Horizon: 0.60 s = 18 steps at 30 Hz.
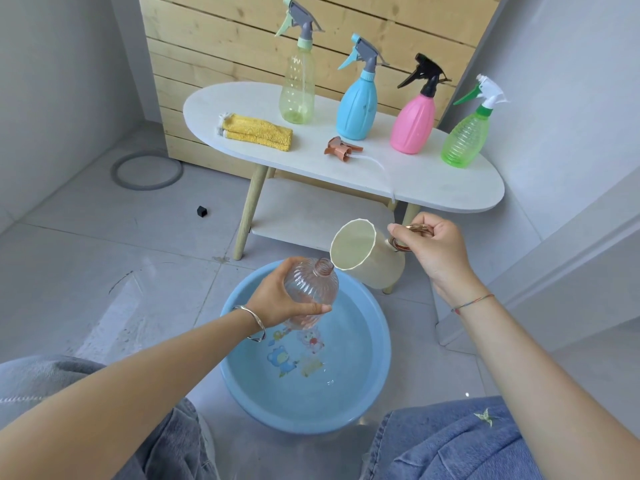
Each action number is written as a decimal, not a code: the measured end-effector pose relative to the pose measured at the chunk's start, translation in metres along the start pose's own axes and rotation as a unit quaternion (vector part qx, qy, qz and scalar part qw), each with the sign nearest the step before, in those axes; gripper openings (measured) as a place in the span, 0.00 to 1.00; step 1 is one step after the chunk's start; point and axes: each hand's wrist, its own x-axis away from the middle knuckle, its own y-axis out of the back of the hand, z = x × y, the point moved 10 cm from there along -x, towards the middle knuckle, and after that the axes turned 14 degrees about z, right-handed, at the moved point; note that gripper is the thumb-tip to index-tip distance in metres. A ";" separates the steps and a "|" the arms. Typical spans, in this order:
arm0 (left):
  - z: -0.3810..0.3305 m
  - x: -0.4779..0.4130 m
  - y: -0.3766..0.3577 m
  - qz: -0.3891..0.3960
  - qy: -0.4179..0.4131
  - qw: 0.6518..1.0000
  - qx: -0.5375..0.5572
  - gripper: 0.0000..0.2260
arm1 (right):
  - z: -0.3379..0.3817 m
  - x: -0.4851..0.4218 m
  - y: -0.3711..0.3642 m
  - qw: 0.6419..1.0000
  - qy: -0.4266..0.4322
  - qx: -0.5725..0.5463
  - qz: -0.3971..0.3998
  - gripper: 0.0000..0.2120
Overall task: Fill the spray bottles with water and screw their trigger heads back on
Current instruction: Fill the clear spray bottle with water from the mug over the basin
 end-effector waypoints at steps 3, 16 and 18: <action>-0.001 0.001 0.000 -0.001 -0.001 1.000 -0.002 0.38 | 0.005 0.000 -0.004 1.000 0.008 0.006 0.010 0.19; 0.002 0.004 0.000 0.002 0.013 1.000 -0.002 0.36 | 0.028 0.003 -0.010 0.996 0.050 0.080 0.010 0.18; 0.002 0.004 0.000 0.001 0.014 1.000 -0.004 0.35 | 0.029 0.003 -0.010 0.995 0.052 0.088 0.010 0.19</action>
